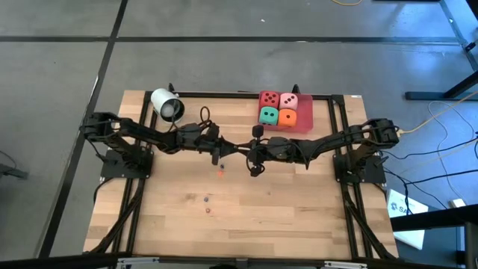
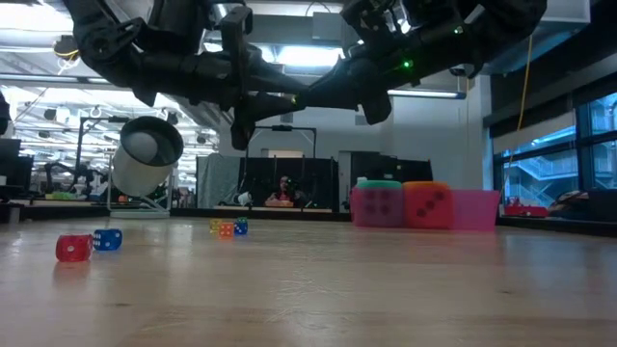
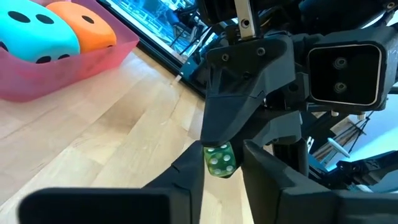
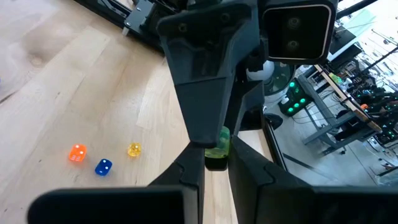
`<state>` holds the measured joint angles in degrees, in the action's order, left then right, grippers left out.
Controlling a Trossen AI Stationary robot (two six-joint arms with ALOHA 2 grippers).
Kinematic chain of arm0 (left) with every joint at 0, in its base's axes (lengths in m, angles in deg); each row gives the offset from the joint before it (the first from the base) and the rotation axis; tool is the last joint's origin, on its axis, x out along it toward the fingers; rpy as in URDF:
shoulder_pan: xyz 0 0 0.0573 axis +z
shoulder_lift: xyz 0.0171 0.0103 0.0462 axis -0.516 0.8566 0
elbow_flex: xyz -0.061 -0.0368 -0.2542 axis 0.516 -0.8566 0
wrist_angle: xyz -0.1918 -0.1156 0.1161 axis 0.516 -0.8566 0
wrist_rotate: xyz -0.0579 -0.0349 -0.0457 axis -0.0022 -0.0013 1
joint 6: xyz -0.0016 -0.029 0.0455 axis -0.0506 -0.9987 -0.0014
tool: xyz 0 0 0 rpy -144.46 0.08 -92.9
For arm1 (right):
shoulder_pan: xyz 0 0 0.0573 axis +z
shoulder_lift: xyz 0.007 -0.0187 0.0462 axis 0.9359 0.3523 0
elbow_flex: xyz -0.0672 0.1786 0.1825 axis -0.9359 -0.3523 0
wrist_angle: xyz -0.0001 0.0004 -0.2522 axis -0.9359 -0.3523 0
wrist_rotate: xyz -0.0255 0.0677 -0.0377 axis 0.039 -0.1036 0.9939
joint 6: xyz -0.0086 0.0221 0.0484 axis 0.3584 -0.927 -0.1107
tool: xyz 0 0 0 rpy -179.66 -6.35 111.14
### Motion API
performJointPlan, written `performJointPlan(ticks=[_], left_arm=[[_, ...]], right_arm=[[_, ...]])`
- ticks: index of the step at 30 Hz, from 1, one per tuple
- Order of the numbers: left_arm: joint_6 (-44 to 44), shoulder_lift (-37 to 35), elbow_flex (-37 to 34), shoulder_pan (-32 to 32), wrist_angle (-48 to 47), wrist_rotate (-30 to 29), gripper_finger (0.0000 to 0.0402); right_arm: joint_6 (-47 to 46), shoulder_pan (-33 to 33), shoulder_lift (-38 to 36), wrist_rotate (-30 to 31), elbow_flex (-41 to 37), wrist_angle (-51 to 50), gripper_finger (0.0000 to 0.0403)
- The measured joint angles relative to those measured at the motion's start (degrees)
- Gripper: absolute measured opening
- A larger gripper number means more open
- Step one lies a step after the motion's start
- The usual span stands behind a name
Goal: Pick & Place Dice
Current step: Put the small light green dice into the red bin
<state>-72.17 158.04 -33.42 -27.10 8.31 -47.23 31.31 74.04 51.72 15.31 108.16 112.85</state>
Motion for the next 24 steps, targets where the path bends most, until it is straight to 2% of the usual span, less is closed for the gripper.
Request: performJointPlan(ticks=[6, 14, 24], left_arm=[[0.68, 0.00, -0.06, 0.90, -0.02, 0.41, 0.0050], [1.80, 0.00, -0.06, 1.44, 0.38, 1.69, 0.0045], [6.06, 0.02, -0.06, 1.44, 2.03, 2.81, 0.0031]], right_arm=[[0.03, 0.00, 0.00, 0.05, 0.00, -0.18, 0.0045], [-0.01, 0.04, -0.02, 0.03, -0.01, -0.34, 0.0048], [-1.61, 0.07, -0.06, -0.27, 0.07, -0.40, 0.0109]])
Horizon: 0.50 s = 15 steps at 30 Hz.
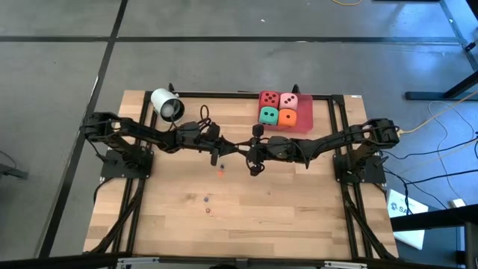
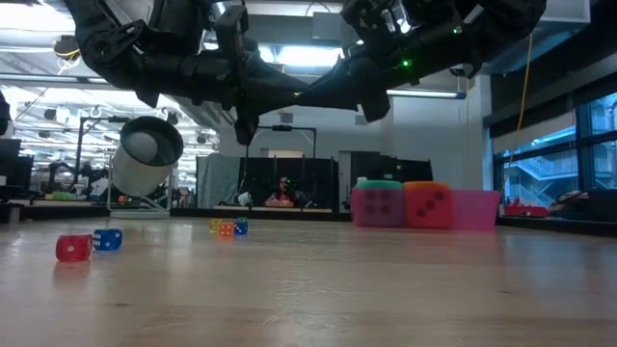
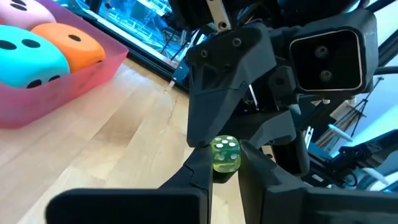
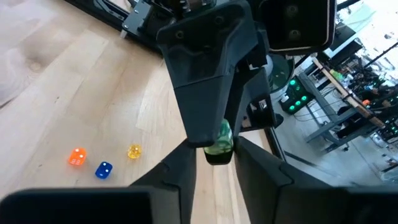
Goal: Pick & Place Dice
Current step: Put the small light green dice into the red bin
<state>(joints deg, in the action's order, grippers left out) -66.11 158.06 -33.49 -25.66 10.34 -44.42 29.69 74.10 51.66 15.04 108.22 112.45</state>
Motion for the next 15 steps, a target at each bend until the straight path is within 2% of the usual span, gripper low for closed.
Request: performJointPlan(ticks=[9, 15], left_arm=[[2.89, 0.00, 0.05, 0.00, 0.02, 0.46, 0.0029], [5.65, -0.77, 0.44, 0.04, 1.58, 1.07, 0.0029]], right_arm=[[-0.41, 0.00, 0.04, -0.06, 0.00, -0.13, 0.0117], [-0.39, 0.09, 0.34, 3.77, -0.13, -1.16, 0.0118]])
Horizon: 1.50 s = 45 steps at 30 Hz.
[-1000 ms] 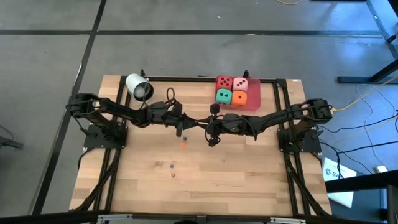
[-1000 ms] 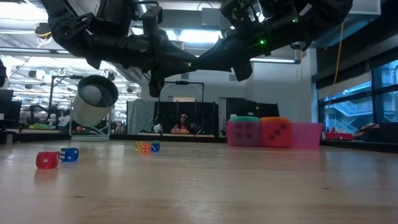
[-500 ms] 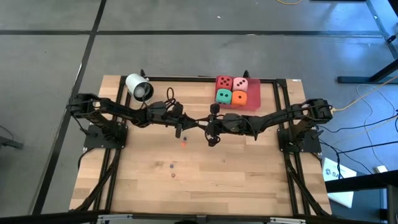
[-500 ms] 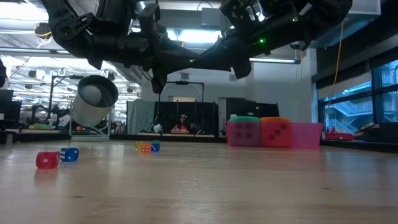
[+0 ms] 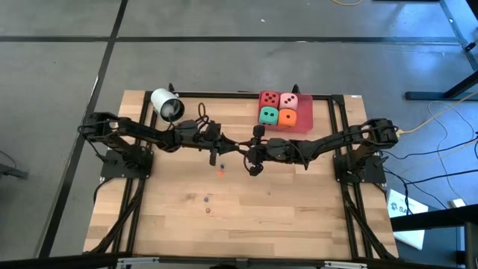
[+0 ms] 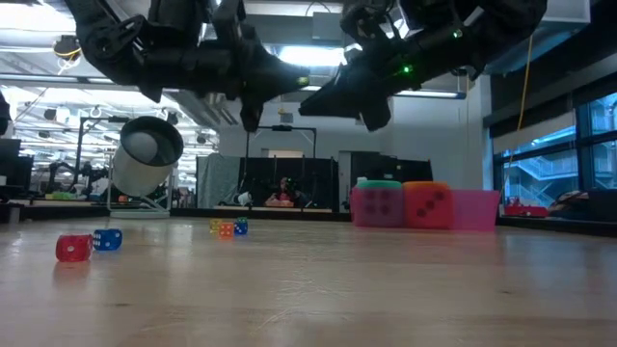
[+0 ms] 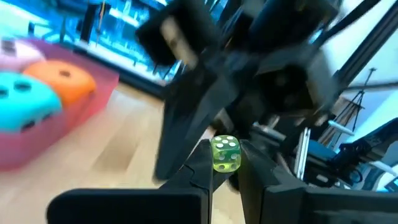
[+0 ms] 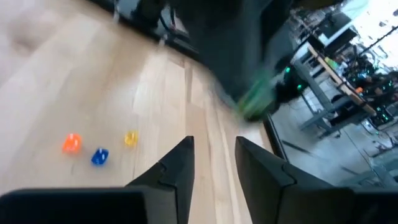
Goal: Pick & Place Dice
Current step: Put the small light green dice into the red bin
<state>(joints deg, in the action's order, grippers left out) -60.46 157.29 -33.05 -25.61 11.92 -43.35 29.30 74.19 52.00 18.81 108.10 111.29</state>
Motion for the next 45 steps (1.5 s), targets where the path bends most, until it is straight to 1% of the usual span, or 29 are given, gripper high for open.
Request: performJointPlan(ticks=[4, 8, 12, 16, 18, 20, 22, 24, 26, 28, 30, 33, 36, 39, 42, 45], left_arm=[[1.89, -0.94, -0.13, 0.00, -0.77, 0.93, 0.0029], [3.06, -1.22, -0.11, -0.02, -1.09, 2.23, 0.0029], [5.77, -1.19, -0.15, 0.00, -2.61, 2.31, 0.0029], [9.84, -1.19, 0.12, 0.00, -3.63, 2.26, 0.0029], [12.66, -1.19, 1.48, 0.00, -6.84, 1.78, 0.0029], [15.73, -1.19, 3.93, 0.00, -11.64, 0.66, 0.0029], [19.47, -1.19, 7.16, 0.00, -18.39, -1.06, 0.0029], [23.23, -1.15, 10.45, 0.00, -25.02, -1.13, 0.0029], [26.86, -1.15, 13.23, 0.00, -29.07, -1.20, 0.0029], [29.57, -1.15, 15.24, -0.01, -31.05, -1.43, 0.0029], [32.48, -1.15, 16.72, -0.04, -33.11, -3.48, 0.0029], [37.31, -1.03, 18.47, -0.03, -35.06, -8.14, 0.0029], [42.15, -0.12, 19.86, 0.06, -35.13, -11.77, 0.0029], [45.64, 1.81, 22.12, 0.64, -34.91, -12.54, 0.0029], [48.18, 4.78, 24.90, 1.31, -35.07, -12.54, 0.0029], [50.87, 8.19, 27.92, 1.50, -35.28, -12.54, 0.0029]], right_arm=[[-0.33, 0.13, -0.08, 0.67, 0.02, 0.30, 0.0130], [-1.84, 0.32, -1.42, 1.11, 0.04, 0.21, 0.0163], [-3.74, 0.32, -5.89, 3.87, 0.04, -5.16, 0.0207], [-7.59, 0.28, -11.36, 5.56, 0.04, -14.27, 0.0245], [-9.87, 0.28, -13.98, 5.21, -0.22, -17.98, 0.0257], [-12.00, 0.29, -16.55, 4.68, -1.52, -18.47, 0.0264], [-13.64, 0.31, -19.21, 4.06, -3.80, -17.63, 0.0267], [-16.00, 0.26, -22.46, 4.01, -6.84, -17.01, 0.0266], [-18.77, 0.12, -25.57, 3.31, -10.26, -13.59, 0.0264], [-21.47, -0.07, -28.62, 1.33, -14.19, -9.17, 0.0260], [-24.33, -0.16, -31.42, -0.99, -18.26, -3.96, 0.0257], [-29.29, -1.13, -34.35, -6.11, -24.09, 6.05, 0.0252], [-34.26, -2.75, -34.89, -10.66, -29.17, 15.98, 0.0249], [-39.60, -4.99, -34.88, -14.26, -33.29, 23.79, 0.0247], [-44.11, -7.41, -34.86, -17.70, -36.01, 28.11, 0.0246], [-47.80, -9.78, -34.86, -21.13, -36.74, 29.50, 0.0246]])
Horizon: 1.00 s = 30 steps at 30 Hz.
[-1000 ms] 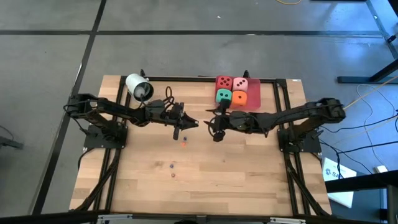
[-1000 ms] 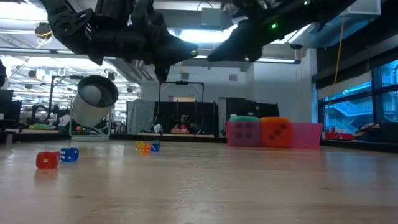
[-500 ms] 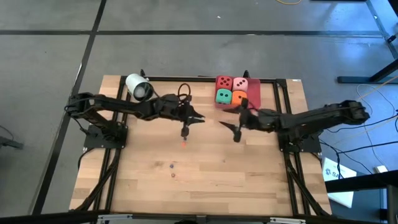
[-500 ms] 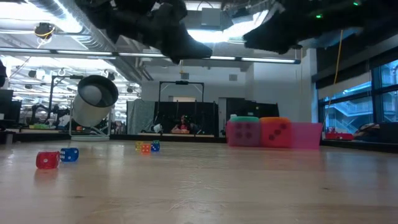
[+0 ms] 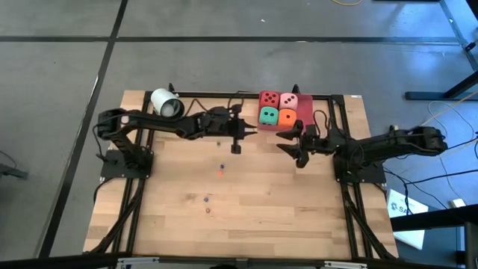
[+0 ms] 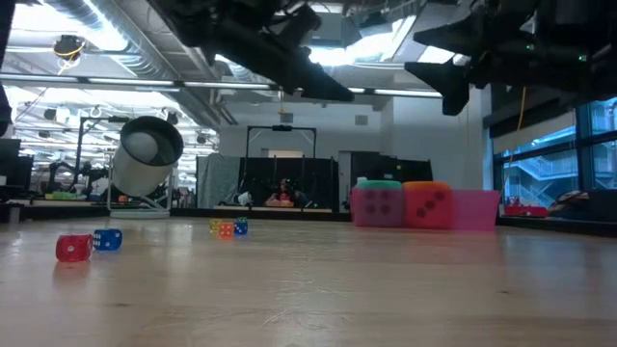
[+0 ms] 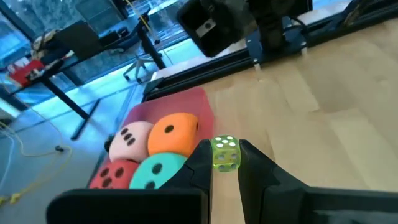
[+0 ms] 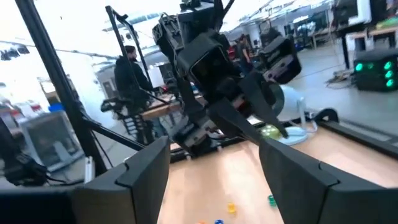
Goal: Pick & Place Dice
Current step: Put the small light green dice into the red bin
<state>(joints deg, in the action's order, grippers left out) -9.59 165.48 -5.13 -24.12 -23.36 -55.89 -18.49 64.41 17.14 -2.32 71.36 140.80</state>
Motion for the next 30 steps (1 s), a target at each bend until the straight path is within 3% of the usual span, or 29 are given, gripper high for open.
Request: performJointPlan(ticks=[5, 15, 20, 30], left_arm=[[3.64, 4.67, 5.27, -0.17, -0.73, 0.05, 0.0029], [10.98, 5.81, 10.21, -1.89, -3.17, -0.09, 0.0029], [12.49, 5.81, 10.22, -2.66, -3.17, -0.13, 0.0029], [17.47, 5.81, 10.22, -3.99, -2.34, -2.43, 0.0029]], right_arm=[[-5.69, -4.65, 0.77, -3.93, -0.18, -0.79, 0.0246], [-12.94, -14.69, 7.48, -14.83, -0.20, 4.30, 0.0246], [-16.60, -16.53, 10.71, -19.44, -0.17, 13.88, 0.0246], [-21.24, -16.96, 20.64, -24.83, 3.23, 20.55, 0.0246]])
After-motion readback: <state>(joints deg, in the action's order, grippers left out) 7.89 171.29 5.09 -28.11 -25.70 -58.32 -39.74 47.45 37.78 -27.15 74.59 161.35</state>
